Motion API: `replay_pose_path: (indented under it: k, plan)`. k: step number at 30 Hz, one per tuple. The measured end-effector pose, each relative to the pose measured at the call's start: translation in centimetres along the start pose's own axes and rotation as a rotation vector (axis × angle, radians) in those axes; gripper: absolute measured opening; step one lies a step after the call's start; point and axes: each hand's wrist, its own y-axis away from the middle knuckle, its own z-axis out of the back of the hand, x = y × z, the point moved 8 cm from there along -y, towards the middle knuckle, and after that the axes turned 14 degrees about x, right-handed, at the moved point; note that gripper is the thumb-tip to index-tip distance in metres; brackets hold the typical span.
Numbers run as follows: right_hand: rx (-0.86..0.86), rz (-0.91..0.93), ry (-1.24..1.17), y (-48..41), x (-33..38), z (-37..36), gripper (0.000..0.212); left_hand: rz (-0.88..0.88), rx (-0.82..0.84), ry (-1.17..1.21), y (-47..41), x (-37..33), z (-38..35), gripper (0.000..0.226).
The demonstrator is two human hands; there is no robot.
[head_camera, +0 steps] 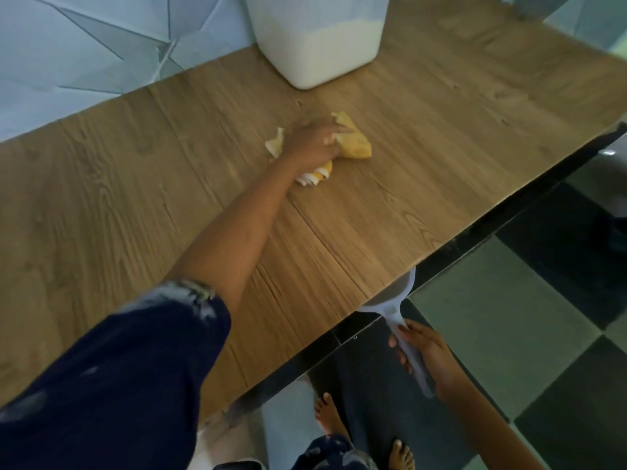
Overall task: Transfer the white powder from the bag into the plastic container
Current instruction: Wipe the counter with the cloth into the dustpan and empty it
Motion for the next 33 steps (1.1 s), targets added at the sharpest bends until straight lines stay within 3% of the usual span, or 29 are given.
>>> replay_pose_path:
  k: [3, 6, 8, 11, 14, 15, 16, 18, 23, 29, 33]
  plan:
    - [0.042, -0.020, -0.022, 0.3, 0.7, -0.2, 0.034, -0.137, 0.157, 0.084, 1.7, -2.8, -3.3, 0.045]
    - [0.056, 0.018, 0.001, 0.3, 1.0, 0.3, 0.048, -0.207, 0.073, 0.307, 2.8, -0.7, -2.9, 0.049]
    - [0.072, 0.000, 0.007, 0.7, 1.5, 0.2, 0.060, -0.100, -0.098, 0.377, 3.2, 3.2, 0.7, 0.040]
    - [0.074, -0.042, 0.039, 0.9, 1.6, 1.0, 0.025, 0.197, -0.363, 0.310, 5.4, 12.0, 5.2, 0.034]
    - [0.150, -0.091, 0.093, 0.7, 1.0, 2.2, 0.055, 0.516, -0.438, 0.145, 7.7, 18.9, 5.8, 0.047]
    - [0.160, -0.092, 0.107, 0.9, 1.1, 2.7, 0.054, 0.548, -0.449, 0.108, 7.6, 19.8, 5.3, 0.046]
    - [0.172, -0.092, 0.117, 1.2, 1.5, 2.8, 0.040, 0.563, -0.459, 0.086, 7.4, 19.7, 4.7, 0.046]
    - [0.195, -0.090, 0.109, 1.9, 1.9, 3.2, 0.013, 0.538, -0.430, 0.047, 6.3, 16.9, 3.2, 0.043]
    - [0.186, -0.089, 0.100, 2.0, 2.1, 5.0, 0.014, 0.386, -0.271, -0.169, 2.9, 6.1, -3.1, 0.045]
    - [0.131, -0.109, 0.129, 3.1, 2.0, 6.7, 0.014, 0.236, -0.162, -0.313, 5.1, -4.7, -10.9, 0.051]
    - [0.098, -0.188, 0.180, 4.4, 2.3, 7.1, 0.018, 0.078, -0.145, -0.255, 8.1, -8.5, -14.8, 0.049]
